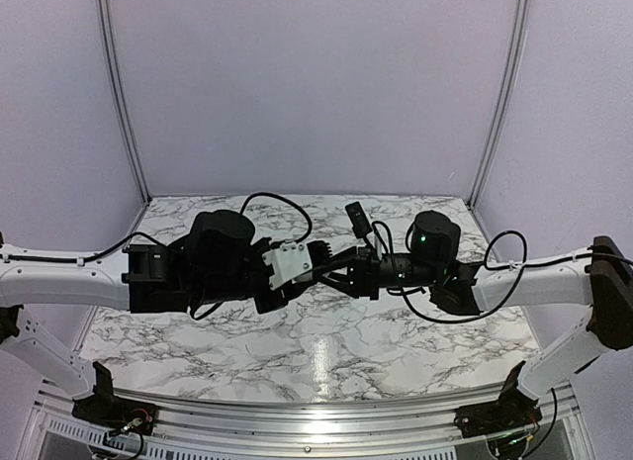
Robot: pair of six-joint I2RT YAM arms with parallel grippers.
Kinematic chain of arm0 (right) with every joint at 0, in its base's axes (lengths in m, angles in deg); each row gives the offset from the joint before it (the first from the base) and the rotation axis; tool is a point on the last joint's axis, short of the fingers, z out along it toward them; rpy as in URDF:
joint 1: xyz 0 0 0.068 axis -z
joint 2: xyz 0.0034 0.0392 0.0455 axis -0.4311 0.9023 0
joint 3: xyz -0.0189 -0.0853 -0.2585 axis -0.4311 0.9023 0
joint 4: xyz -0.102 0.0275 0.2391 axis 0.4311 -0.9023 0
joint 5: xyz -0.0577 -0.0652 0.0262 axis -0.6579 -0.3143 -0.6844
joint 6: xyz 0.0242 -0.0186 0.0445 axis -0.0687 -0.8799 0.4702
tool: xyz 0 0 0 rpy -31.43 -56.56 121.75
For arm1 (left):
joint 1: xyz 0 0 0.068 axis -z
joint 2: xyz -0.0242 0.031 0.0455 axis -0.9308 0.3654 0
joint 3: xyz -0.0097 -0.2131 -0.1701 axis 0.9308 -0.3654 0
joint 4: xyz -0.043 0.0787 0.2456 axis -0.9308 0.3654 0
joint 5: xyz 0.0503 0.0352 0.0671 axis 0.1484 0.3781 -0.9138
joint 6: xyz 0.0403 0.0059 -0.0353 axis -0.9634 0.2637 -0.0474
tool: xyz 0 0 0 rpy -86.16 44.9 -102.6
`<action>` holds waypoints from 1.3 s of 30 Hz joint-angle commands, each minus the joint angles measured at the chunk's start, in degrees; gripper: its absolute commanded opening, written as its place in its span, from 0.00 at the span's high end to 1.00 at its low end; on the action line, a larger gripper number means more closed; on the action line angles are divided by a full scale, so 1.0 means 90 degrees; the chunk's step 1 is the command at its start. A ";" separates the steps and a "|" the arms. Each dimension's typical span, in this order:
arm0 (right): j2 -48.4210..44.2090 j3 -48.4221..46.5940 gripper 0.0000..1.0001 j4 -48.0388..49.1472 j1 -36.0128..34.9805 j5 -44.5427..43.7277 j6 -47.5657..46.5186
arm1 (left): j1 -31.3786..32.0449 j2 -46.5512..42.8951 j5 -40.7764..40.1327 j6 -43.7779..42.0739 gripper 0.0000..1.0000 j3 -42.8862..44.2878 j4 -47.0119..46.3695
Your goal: Insert the wireless bluetooth earbuds into the charging case
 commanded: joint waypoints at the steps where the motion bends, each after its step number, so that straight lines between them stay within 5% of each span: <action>1: 0.0040 -0.0280 0.71 0.0155 0.0008 0.0203 0.0033 | 0.0023 -0.0033 -0.0025 -0.0033 0.76 0.0030 0.0047; 7: 0.0033 -0.0208 0.77 0.0126 0.0073 0.0299 -0.0107 | 0.0021 -0.0126 -0.0027 0.0023 0.74 -0.0011 0.0047; 13: -0.0015 -0.0202 0.86 0.0101 0.0131 0.0383 -0.0218 | 0.0007 -0.0312 0.0026 0.0245 0.41 -0.0114 0.0020; 19: -0.0102 -0.0110 0.90 -0.0024 0.0220 0.0554 -0.0624 | -0.0173 -0.0980 0.0950 0.0694 0.32 -0.0489 -0.0055; 22: -0.0154 -0.0027 0.93 -0.0018 0.0215 0.0669 -0.0921 | -0.0387 -0.1226 0.1572 0.1088 0.35 -0.0544 -0.0063; 28: -0.0228 0.0002 0.97 -0.0072 0.0200 0.0811 -0.1322 | -0.0592 -0.1242 0.2143 0.1281 0.57 -0.0432 0.0038; 39: -0.0339 -0.0101 1.00 -0.0546 0.0030 0.0806 -0.1863 | -0.0697 -0.0907 0.2243 0.1406 0.60 -0.0135 0.0047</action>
